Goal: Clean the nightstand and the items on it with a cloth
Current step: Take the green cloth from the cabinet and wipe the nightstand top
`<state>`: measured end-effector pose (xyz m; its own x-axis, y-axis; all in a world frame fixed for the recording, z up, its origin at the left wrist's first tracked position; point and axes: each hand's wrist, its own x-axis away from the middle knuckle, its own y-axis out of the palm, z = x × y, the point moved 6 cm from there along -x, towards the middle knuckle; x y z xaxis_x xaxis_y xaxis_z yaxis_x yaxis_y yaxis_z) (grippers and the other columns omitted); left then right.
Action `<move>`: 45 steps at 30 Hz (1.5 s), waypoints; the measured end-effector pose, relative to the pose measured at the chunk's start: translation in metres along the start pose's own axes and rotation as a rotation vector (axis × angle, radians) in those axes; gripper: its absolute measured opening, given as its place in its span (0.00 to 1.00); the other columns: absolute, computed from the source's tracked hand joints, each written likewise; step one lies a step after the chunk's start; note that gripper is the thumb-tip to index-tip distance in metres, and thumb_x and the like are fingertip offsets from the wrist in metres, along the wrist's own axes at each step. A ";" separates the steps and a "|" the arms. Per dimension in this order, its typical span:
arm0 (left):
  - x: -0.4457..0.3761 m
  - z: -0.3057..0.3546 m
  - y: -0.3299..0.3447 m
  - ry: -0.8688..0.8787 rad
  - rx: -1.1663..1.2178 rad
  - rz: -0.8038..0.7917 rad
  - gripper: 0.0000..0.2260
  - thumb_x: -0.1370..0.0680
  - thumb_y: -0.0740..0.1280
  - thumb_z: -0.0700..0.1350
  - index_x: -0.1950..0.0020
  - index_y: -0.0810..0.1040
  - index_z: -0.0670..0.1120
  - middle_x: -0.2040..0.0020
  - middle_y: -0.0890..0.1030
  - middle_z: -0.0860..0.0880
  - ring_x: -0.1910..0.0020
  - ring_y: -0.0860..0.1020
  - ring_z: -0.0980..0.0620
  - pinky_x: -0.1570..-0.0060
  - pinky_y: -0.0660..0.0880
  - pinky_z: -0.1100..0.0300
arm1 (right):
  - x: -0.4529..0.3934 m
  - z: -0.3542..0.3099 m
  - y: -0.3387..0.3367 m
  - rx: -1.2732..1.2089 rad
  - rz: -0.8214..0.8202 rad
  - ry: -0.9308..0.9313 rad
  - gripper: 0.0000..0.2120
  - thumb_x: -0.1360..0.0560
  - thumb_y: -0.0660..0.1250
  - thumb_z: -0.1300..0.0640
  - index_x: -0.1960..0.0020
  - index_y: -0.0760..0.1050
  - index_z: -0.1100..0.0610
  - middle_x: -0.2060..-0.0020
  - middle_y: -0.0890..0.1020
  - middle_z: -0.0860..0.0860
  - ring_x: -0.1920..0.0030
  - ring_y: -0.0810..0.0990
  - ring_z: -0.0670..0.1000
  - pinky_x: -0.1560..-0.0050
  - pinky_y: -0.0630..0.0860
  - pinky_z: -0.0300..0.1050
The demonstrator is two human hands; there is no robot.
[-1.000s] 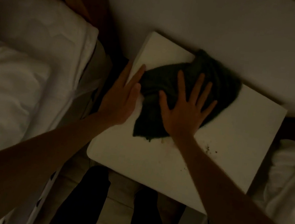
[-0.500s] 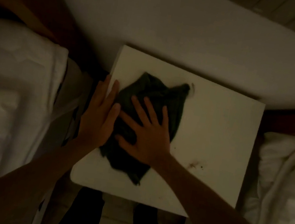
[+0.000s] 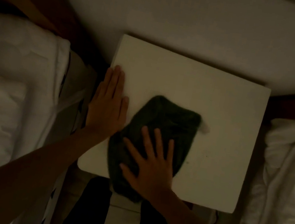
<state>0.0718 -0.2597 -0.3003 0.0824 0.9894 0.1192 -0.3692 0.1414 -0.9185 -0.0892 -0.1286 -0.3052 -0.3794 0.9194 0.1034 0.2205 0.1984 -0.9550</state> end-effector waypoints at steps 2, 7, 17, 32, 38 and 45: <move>0.001 -0.001 0.001 0.004 0.024 -0.003 0.28 0.16 0.49 0.50 0.19 0.49 0.40 0.18 0.49 0.43 0.19 0.46 0.45 0.22 0.53 0.46 | -0.013 -0.007 0.000 -0.036 0.002 -0.124 0.34 0.24 0.58 0.28 0.21 0.58 0.37 0.18 0.54 0.51 0.19 0.50 0.61 0.27 0.49 0.75; 0.004 0.001 0.000 0.002 0.013 -0.005 0.29 0.16 0.46 0.53 0.19 0.49 0.39 0.18 0.49 0.43 0.19 0.47 0.45 0.22 0.52 0.43 | -0.093 0.053 -0.023 0.019 0.074 -0.168 0.31 0.24 0.57 0.29 0.23 0.63 0.36 0.19 0.59 0.50 0.19 0.53 0.59 0.25 0.48 0.72; 0.008 0.018 0.008 -0.029 -0.242 -0.033 0.30 0.20 0.49 0.56 0.18 0.45 0.55 0.18 0.45 0.40 0.19 0.44 0.40 0.24 0.48 0.35 | -0.054 0.166 -0.050 0.122 0.173 0.734 0.35 0.23 0.45 0.26 0.19 0.47 0.37 0.18 0.52 0.53 0.19 0.50 0.62 0.25 0.52 0.73; 0.007 0.027 0.011 0.097 -0.164 -0.023 0.25 0.16 0.47 0.52 0.18 0.52 0.49 0.18 0.50 0.44 0.19 0.46 0.46 0.21 0.46 0.46 | -0.090 0.067 -0.028 0.074 0.047 -0.062 0.31 0.23 0.53 0.29 0.23 0.62 0.37 0.19 0.57 0.53 0.19 0.51 0.62 0.27 0.49 0.74; 0.007 0.027 0.016 0.096 -0.233 -0.036 0.29 0.17 0.47 0.58 0.18 0.49 0.50 0.18 0.51 0.47 0.19 0.48 0.44 0.22 0.46 0.45 | -0.108 0.199 -0.065 0.142 0.075 0.377 0.33 0.23 0.46 0.26 0.21 0.51 0.34 0.18 0.56 0.51 0.19 0.51 0.60 0.24 0.48 0.71; 0.005 0.028 0.013 0.115 -0.248 -0.019 0.26 0.17 0.48 0.57 0.19 0.50 0.57 0.18 0.51 0.48 0.19 0.48 0.42 0.23 0.46 0.42 | 0.025 0.208 -0.067 0.059 0.160 0.919 0.34 0.24 0.44 0.25 0.20 0.47 0.34 0.18 0.50 0.52 0.19 0.51 0.61 0.26 0.58 0.70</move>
<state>0.0416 -0.2517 -0.3013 0.1971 0.9745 0.1071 -0.1296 0.1342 -0.9824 -0.3009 -0.1893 -0.2966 0.5163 0.8473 0.1247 0.1533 0.0518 -0.9868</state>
